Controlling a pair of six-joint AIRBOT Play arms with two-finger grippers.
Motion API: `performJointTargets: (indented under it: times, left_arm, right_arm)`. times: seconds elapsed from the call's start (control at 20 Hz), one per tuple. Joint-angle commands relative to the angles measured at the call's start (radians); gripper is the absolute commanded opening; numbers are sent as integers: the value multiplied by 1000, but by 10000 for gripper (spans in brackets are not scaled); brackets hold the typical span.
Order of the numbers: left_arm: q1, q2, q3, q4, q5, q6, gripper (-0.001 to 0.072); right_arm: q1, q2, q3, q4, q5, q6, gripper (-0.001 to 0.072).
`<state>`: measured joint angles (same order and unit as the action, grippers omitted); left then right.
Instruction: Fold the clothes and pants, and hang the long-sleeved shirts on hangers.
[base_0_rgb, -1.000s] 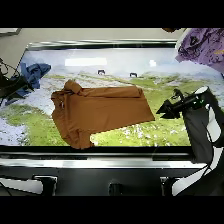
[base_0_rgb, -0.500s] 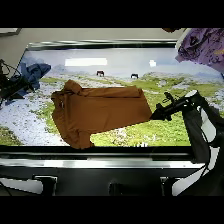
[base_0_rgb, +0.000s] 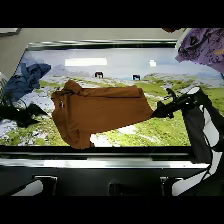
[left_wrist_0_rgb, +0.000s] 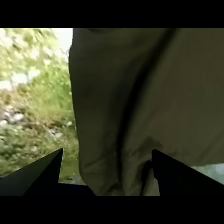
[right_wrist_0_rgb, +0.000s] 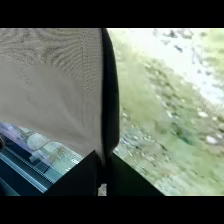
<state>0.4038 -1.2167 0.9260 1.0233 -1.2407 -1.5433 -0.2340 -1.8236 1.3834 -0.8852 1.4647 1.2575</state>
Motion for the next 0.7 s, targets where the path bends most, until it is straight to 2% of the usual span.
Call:
performJointTargets:
  times: [0.0, 0.15, 0.65]
  left_arm:
    - [-16, 120, -351, -230, 135, 117, 606]
    - [-57, 120, -440, -249, 183, 130, 606]
    - [-110, 58, -447, -264, 265, 130, 605]
  right_arm:
    - [1, 16, 0, 2, 4, 15, 30]
    - [1, 16, 0, 2, 25, 20, 30]
    - [1, 33, 0, 1, 39, 21, 30]
